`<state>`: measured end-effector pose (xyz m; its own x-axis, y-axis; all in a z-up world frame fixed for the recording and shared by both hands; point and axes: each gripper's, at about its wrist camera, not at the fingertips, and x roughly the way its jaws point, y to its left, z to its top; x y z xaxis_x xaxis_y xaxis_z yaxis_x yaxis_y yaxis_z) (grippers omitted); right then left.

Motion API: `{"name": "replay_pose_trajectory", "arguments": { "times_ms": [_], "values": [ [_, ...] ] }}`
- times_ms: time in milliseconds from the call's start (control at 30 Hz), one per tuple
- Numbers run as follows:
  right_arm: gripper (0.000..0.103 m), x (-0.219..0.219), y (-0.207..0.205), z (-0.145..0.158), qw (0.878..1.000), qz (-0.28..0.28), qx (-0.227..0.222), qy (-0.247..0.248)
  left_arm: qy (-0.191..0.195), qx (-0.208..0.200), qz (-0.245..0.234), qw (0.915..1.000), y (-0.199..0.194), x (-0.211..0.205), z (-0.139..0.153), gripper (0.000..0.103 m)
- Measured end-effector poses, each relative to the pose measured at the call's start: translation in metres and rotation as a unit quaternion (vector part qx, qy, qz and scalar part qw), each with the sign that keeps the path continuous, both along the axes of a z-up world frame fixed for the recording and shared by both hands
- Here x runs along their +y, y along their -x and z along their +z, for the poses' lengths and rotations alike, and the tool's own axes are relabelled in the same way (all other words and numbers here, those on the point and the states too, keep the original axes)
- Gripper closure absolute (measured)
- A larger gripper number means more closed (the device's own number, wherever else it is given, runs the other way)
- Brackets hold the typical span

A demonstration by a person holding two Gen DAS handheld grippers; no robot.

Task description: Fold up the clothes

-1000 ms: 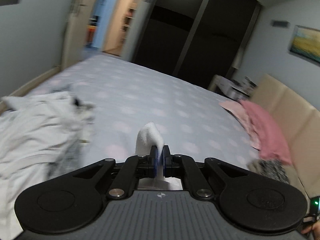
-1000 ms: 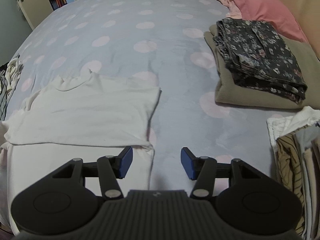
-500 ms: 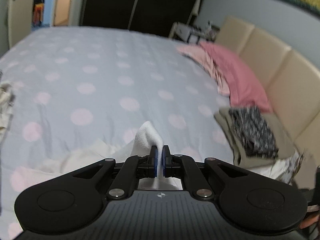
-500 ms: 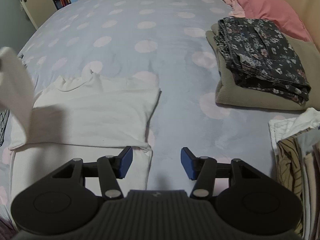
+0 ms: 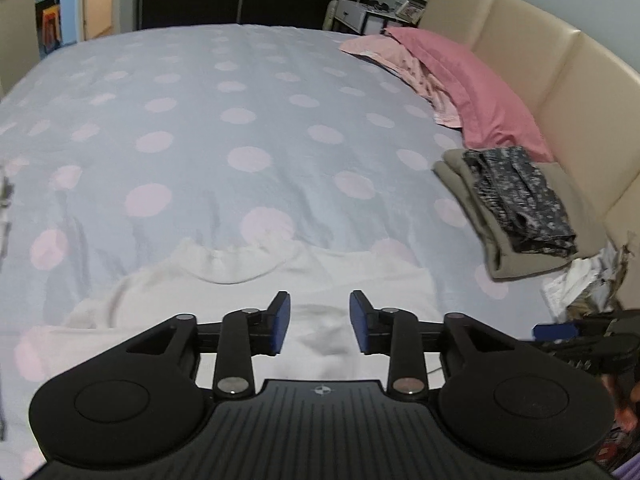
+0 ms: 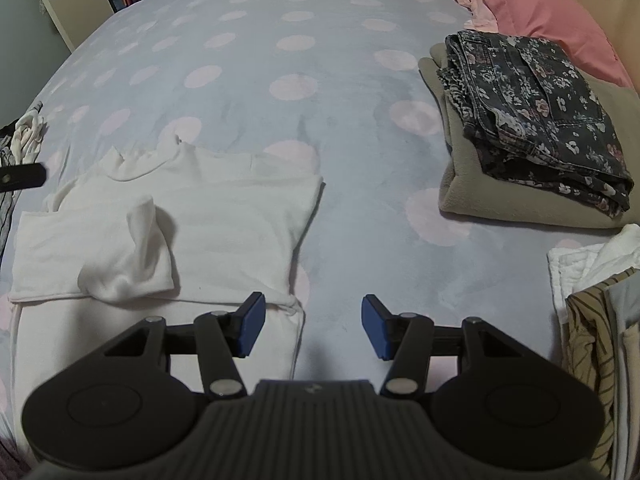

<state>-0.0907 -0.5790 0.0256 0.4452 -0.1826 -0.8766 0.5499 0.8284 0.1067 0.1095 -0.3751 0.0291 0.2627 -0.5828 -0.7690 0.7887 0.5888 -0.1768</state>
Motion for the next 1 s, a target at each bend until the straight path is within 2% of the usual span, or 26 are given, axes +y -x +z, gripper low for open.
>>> {"name": "replay_pose_trajectory", "arguments": {
  "times_ms": [100, 233, 433, 567, 800, 1000],
  "values": [
    [0.048, 0.003, -0.006, -0.002, 1.000, 0.003, -0.002, 0.004, -0.017, -0.025, 0.020, 0.9994, -0.008, 0.020, -0.001, 0.066],
    [0.050, 0.018, -0.024, 0.002, 0.999, 0.026, -0.020, 0.005, -0.030, -0.021, 0.055, 0.9978, -0.026, 0.048, -0.008, 0.066],
    [0.050, 0.059, -0.070, 0.004, 0.994, 0.090, -0.048, -0.030, -0.058, -0.010, 0.096, 0.9936, -0.049, 0.086, -0.022, 0.066],
    [0.050, 0.094, -0.107, -0.001, 0.988, 0.134, -0.057, -0.056, -0.064, -0.005, 0.120, 0.9907, -0.063, 0.112, -0.027, 0.066],
    [0.050, 0.137, -0.166, -0.038, 0.985, 0.157, -0.023, -0.070, -0.084, -0.006, 0.152, 0.9848, -0.086, 0.155, -0.036, 0.066],
    [0.050, 0.157, -0.193, -0.069, 0.982, 0.173, 0.019, -0.067, -0.109, 0.000, 0.156, 0.9818, -0.095, 0.183, -0.049, 0.066]
  ]
}}
